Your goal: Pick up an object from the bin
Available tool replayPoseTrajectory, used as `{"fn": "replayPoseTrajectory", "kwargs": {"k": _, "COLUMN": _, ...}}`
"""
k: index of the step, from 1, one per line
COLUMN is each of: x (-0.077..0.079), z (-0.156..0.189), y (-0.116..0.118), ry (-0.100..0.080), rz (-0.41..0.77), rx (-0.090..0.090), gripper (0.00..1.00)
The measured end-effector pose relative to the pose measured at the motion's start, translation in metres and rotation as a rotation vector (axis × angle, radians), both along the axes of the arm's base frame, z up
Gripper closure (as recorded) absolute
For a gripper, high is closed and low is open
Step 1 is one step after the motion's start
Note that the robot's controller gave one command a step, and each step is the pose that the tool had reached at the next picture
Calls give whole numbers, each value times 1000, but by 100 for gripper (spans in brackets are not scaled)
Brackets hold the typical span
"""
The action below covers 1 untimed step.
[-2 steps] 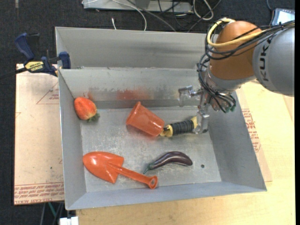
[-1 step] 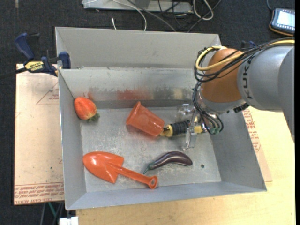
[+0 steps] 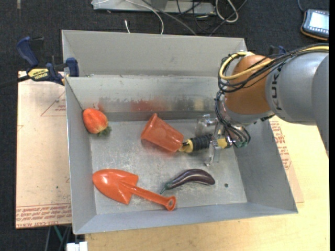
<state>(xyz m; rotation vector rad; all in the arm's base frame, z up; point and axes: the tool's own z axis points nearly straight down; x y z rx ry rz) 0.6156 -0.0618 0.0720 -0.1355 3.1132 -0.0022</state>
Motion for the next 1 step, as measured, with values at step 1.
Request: {"fn": "replayPoseTrajectory", "kwargs": {"k": 1, "x": -4, "z": 6, "y": 6, "ry": 20, "rz": -70, "rx": 6, "gripper": 100}}
